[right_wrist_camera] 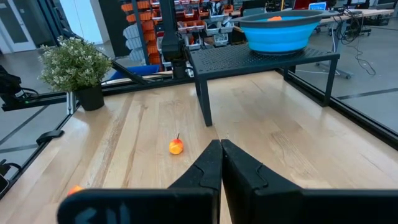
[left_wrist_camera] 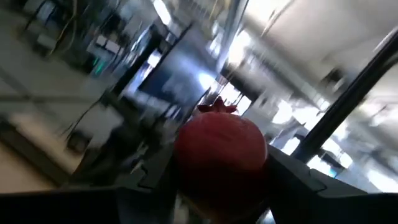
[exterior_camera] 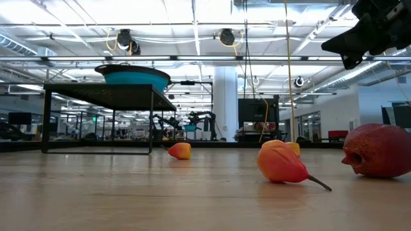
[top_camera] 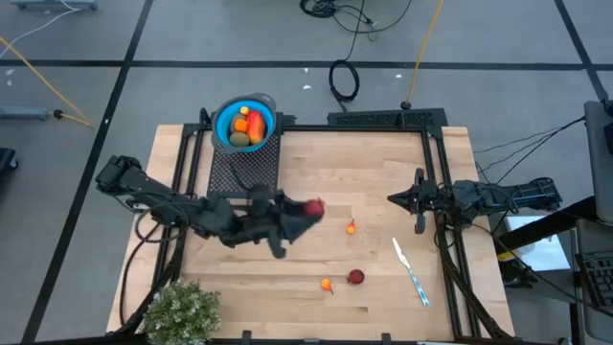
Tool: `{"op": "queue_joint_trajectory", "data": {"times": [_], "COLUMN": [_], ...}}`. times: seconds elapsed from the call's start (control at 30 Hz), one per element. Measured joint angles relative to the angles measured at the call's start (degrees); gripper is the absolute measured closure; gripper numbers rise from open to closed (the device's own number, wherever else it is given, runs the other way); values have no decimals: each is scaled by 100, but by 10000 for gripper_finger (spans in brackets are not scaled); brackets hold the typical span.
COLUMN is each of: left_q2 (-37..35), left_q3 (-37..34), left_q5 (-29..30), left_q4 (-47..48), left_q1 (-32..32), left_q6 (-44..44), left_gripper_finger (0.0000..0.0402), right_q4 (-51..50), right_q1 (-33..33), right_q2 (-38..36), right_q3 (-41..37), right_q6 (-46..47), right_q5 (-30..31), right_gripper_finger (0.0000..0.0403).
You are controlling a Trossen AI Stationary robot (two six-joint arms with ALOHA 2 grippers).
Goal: Pick & Place Fruit
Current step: Put the left pomegranate into the blue strainer bowl on the shelf
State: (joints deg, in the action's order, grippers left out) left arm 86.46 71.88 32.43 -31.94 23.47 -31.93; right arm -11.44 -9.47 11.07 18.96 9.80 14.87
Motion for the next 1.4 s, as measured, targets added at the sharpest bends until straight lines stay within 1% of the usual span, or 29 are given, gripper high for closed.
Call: {"op": "queue_joint_trajectory", "data": {"times": [0.23,0.4,0.57,0.67,0.83,0.93,1.0,1.2,1.4], "left_q2": [0,0,0,0,0,-12,-31,-141,-260], "left_q3": [0,0,0,0,0,0,0,0,0], "left_q5": [-600,-670,-648,-648,-643,-623,-481,339,1417], "left_q4": [2178,3492,4579,5041,5359,5316,5309,5194,5148], "left_q1": [-158,-265,-446,-596,-901,-1101,-1224,-1542,-1740], "left_q6": [-1192,-1725,-1872,-1633,-755,245,975,3215,5260], "left_gripper_finger": [217,217,217,217,217,218,218,218,218], "right_q4": [2,1,2,1,0,0,0,-1,-3], "right_q1": [0,0,0,0,0,0,0,0,0], "right_q2": [0,0,0,0,0,0,0,0,0], "right_q3": [0,0,0,0,0,0,0,0,0], "right_q6": [0,0,-1,-1,-54,-246,-374,-606,-603], "right_q5": [0,-1,-2,-1,0,0,2,0,2], "right_gripper_finger": [403,403,403,403,403,403,403,403,403]}}
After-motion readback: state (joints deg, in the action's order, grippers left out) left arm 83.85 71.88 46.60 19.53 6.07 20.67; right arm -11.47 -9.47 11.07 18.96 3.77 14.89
